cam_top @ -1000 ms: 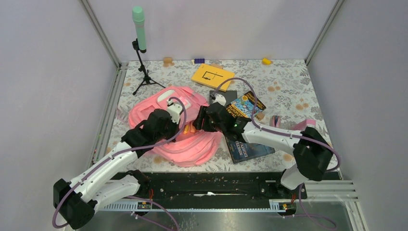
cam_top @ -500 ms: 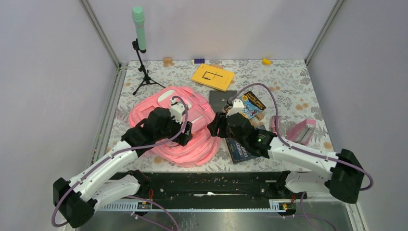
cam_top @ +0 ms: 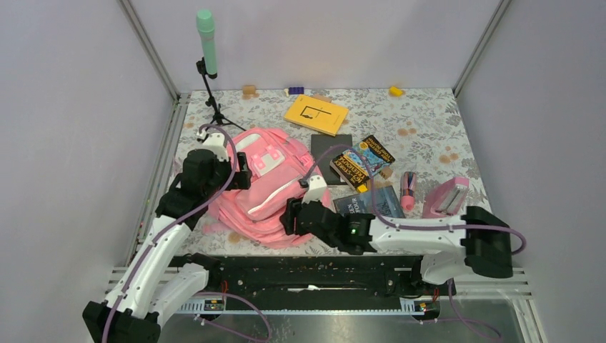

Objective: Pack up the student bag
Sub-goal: Adjust the student bag at the center of the board.

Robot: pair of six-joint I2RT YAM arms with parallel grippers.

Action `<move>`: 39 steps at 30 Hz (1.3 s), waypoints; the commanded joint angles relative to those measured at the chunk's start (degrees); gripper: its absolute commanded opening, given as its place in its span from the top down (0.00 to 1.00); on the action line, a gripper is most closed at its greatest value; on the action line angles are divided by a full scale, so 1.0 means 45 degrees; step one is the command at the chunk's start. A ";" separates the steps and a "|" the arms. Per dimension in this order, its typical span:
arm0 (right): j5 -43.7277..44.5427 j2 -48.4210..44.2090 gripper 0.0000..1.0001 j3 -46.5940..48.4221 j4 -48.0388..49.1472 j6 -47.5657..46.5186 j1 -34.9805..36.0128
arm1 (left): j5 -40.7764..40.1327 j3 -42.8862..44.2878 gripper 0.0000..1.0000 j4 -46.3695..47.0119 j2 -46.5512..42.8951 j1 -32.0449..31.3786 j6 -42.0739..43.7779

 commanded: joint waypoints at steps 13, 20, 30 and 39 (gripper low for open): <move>0.1884 0.0393 0.40 -0.0516 -0.1351 0.2010 0.0844 | -0.1829 0.0294 0.01 -0.0121 -0.0332 0.0373 -0.0319; 0.1978 -0.0160 0.37 -0.1818 -0.1488 0.3011 0.0828 | -0.1732 0.0330 0.01 -0.0137 -0.0174 0.0373 -0.0319; 0.0826 0.1623 0.61 -0.1393 0.0336 0.3160 -0.0459 | -0.1927 0.0272 0.01 -0.0139 -0.0153 0.0376 -0.0280; 0.1286 0.1517 1.00 -0.2113 0.0457 0.1349 -0.2747 | -0.1811 0.0272 0.01 -0.0139 -0.0135 0.0374 -0.0276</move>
